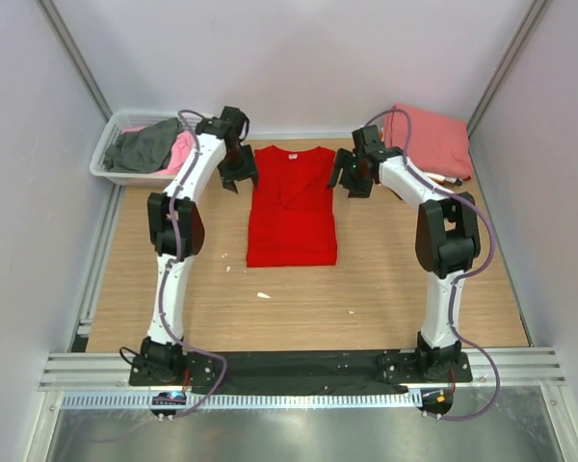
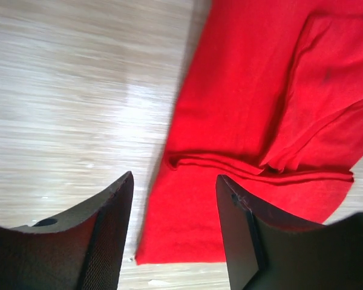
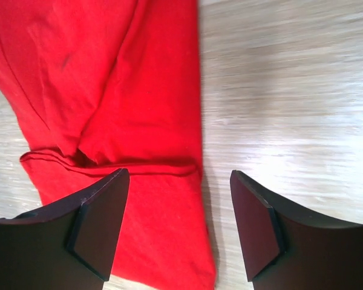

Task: Fold and stack the t-shirts
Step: Fold the tshirt

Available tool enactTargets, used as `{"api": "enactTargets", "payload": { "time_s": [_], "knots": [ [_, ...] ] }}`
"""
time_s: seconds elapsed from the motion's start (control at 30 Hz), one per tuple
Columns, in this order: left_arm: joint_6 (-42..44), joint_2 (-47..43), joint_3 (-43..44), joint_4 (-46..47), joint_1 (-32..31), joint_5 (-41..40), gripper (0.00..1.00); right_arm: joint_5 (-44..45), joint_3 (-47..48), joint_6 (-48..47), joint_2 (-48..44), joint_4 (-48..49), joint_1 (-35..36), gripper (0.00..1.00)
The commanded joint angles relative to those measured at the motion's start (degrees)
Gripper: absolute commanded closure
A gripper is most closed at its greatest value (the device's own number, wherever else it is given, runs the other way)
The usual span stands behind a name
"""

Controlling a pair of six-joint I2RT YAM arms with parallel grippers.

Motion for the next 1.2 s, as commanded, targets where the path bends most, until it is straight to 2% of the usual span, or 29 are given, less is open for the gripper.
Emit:
{"api": "enactTargets", "payload": {
  "time_s": [0.0,0.07,0.1,0.17,0.2,0.23,0.27,0.37,0.47,0.7,0.9,1.17],
  "knots": [
    [1.9,-7.2,-0.1,-5.4,1.7,0.6,0.41,0.8,-1.8,-0.7,-8.5,-2.3,-0.1,0.25],
    [1.4,-11.9,-6.6,-3.0,1.7,0.0,0.41,0.4,-5.9,-0.2,-11.5,-1.1,-0.1,0.25],
    [1.3,-16.7,-14.9,0.1,1.7,1.1,0.41,-1.4,-11.0,0.2,-14.9,-0.3,-0.1,0.24],
    [0.1,-22.2,-24.5,6.5,1.7,2.3,0.42,-4.1,-17.0,1.8,-18.3,3.4,-0.1,0.24],
    [-0.3,-27.5,-34.2,9.1,1.7,3.8,0.43,-6.8,-22.6,2.2,-21.0,5.8,-0.1,0.24],
    [-0.8,-29.9,-39.0,11.7,1.6,5.2,0.44,-8.0,-25.3,2.7,-22.5,7.0,-0.1,0.24],
    [-2.1,-32.1,-48.3,17.6,1.6,6.6,0.45,-9.1,-30.6,3.9,-23.8,8.4,-0.1,0.24],
    [-4.0,-39.6,-59.3,27.6,1.2,12.7,0.47,-13.0,-37.4,5.6,-28.3,13.1,-0.1,0.25],
    [-5.2,-43.7,-70.4,33.1,0.3,13.0,0.46,-14.9,-45.4,7.5,-31.1,16.9,-0.1,0.27],
    [-7.0,-46.2,-79.4,40.8,-0.2,13.6,0.46,-17.6,-50.8,9.7,-30.2,23.1,-0.1,0.34],
    [-7.7,-44.3,-82.4,44.4,-0.4,13.9,0.48,-17.8,-51.7,10.3,-27.9,25.3,0.5,0.39],
    [-8.5,-41.9,-83.7,47.3,-2.3,13.3,0.52,-17.9,-51.6,11.1,-24.7,27.5,1.6,0.52]
  ]
}}
